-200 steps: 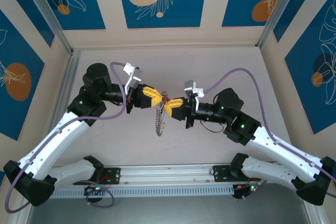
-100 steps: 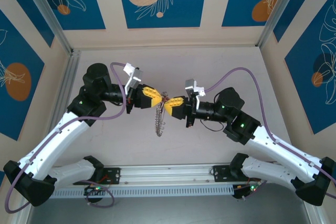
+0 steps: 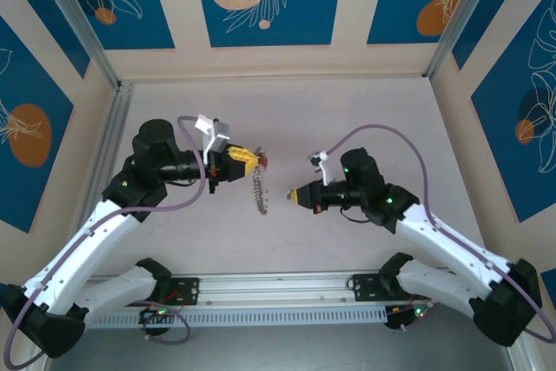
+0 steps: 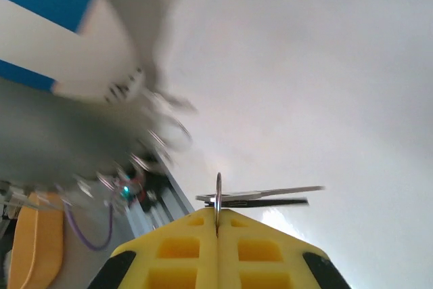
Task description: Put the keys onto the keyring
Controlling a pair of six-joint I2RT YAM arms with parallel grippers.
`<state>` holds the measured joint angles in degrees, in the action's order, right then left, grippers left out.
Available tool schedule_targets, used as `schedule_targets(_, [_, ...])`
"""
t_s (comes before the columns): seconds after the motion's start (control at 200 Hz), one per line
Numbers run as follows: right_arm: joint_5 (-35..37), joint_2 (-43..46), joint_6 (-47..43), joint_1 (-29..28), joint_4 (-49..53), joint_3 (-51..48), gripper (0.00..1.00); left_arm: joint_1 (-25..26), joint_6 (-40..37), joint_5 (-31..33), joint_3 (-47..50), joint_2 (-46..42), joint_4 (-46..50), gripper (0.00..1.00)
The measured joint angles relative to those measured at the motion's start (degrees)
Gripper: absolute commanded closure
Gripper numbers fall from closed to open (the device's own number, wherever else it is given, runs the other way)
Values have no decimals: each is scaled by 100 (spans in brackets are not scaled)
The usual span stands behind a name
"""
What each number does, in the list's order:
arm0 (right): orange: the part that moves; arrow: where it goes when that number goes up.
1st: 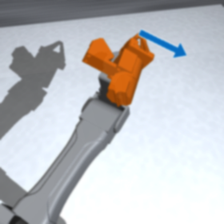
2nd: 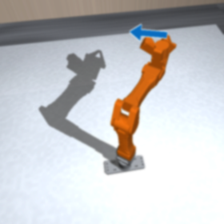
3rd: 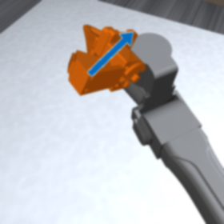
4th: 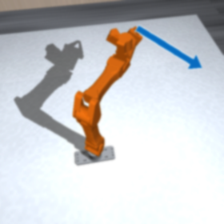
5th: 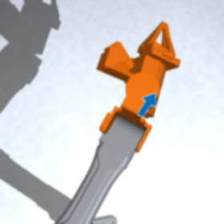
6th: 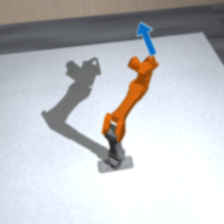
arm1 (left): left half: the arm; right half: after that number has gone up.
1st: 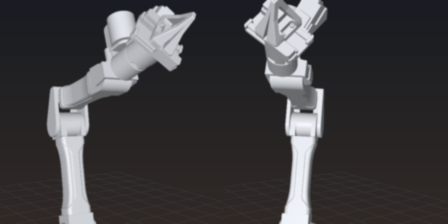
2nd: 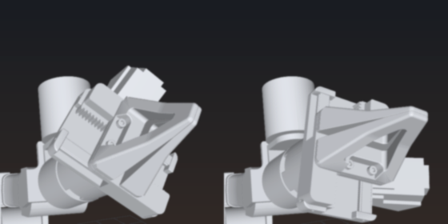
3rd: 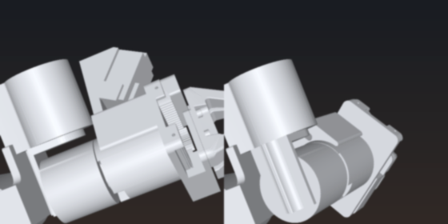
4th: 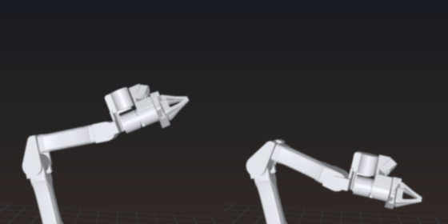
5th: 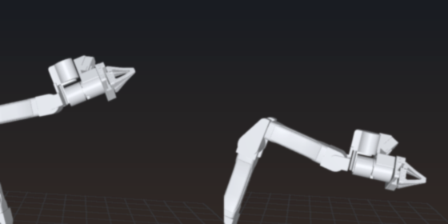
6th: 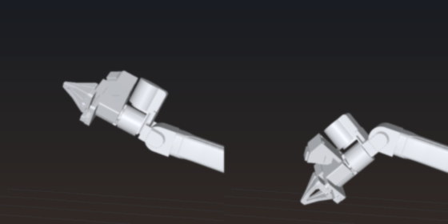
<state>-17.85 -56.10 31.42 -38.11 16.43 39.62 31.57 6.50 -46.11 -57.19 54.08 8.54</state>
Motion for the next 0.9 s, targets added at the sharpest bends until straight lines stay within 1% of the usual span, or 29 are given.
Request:
schedule_targets(0.1, [103, -481, 15, -42, 638, -24, 100, -101, 28, 273, 435, -203, -24, 100])
schedule_targets(0.205, [267, -870, -4, -140, 1005, -68, 100, -216, 61, 551, 868, -476, 15, 100])
schedule_targets(0.33, [619, -1670, -57, -529, 1335, -26, 100, -382, 138, 737, 1270, -774, 20, 100])
schedule_targets(0.485, [999, -2588, -101, -968, 1615, 201, 100, -555, 284, 876, 1674, -1047, -11, 100])
schedule_targets(0.595, [1211, -3049, -116, -1104, 1692, 461, 100, -645, 369, 940, 1910, -1211, -33, 100])
schedule_targets(0.71, [1379, -3333, -120, -1202, 1727, 710, 100, -688, 413, 981, 1978, -1287, -46, 100])
schedule_targets(0.9, [1464, -3377, -94, -1231, 1731, 748, 82, -737, 505, 973, 2004, -1268, -280, 100])
